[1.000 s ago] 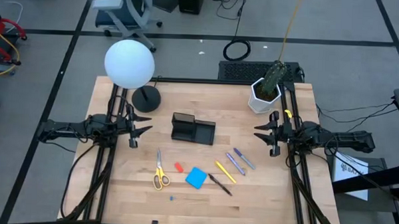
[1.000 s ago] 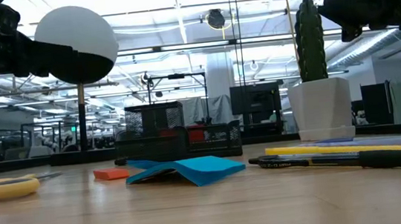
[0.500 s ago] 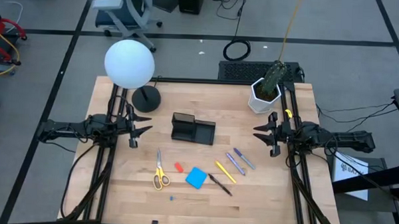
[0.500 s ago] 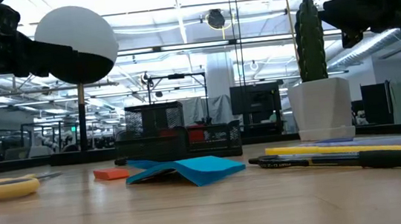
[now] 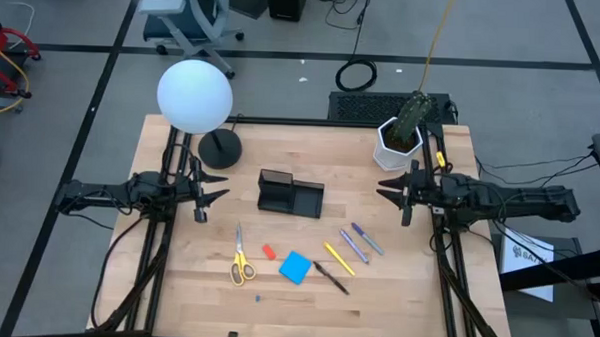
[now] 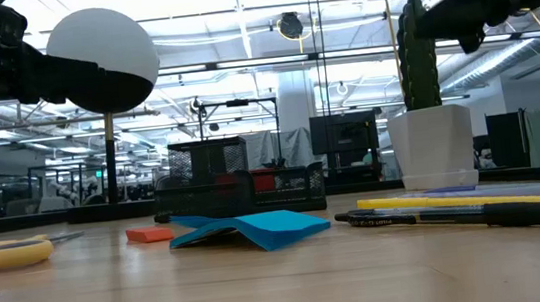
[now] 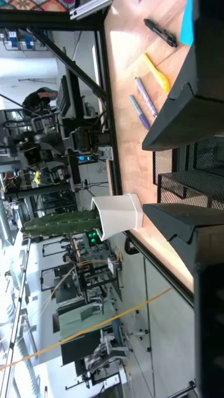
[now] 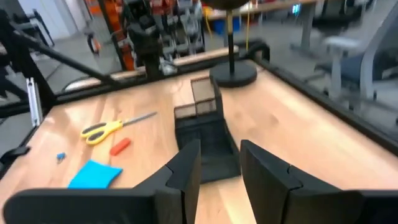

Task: Pick and place office supplies into organizer
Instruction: Put the blue pen into the black desk organizer

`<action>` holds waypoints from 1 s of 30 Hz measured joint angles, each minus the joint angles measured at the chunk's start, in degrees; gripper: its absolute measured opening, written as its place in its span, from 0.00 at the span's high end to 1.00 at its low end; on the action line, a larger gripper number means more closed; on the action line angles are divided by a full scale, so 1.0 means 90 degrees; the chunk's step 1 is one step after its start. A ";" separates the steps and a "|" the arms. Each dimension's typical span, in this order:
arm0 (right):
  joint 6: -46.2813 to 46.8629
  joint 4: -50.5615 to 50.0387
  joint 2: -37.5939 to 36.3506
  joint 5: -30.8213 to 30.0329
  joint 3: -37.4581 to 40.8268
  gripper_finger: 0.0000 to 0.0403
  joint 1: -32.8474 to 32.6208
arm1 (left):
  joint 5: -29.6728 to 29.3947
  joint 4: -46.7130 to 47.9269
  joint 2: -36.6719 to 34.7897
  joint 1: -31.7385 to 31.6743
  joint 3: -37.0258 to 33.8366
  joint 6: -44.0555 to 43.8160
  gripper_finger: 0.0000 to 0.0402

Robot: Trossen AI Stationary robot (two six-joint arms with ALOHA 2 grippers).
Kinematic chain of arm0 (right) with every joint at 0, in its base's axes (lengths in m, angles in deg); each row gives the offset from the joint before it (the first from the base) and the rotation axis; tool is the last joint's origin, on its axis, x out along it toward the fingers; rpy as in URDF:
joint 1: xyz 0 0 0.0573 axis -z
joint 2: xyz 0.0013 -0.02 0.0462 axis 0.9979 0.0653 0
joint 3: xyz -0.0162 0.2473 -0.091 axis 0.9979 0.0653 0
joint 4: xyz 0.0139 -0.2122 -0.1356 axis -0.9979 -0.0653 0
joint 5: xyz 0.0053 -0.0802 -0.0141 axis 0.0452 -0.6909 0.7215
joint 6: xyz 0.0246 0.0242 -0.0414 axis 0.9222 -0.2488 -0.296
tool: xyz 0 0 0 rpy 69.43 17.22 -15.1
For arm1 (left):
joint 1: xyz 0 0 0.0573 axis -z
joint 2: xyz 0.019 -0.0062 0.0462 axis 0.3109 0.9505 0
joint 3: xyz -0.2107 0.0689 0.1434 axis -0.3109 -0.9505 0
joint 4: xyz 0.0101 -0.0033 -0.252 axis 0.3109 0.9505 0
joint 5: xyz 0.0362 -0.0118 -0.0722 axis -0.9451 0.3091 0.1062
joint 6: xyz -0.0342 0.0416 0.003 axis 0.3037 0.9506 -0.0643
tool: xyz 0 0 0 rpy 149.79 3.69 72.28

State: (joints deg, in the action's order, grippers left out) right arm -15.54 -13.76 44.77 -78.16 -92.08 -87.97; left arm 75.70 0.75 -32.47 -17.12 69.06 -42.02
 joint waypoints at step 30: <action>0.3566 -0.5960 0.5054 0.0192 -0.5124 0.74 -0.0374 | 0.0000 0.0000 0.0000 0.0001 0.0000 -0.0003 0.62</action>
State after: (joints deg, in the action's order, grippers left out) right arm 16.55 -67.39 90.25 -76.43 -138.19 -91.34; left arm 75.70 0.75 -32.47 -17.11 69.06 -42.05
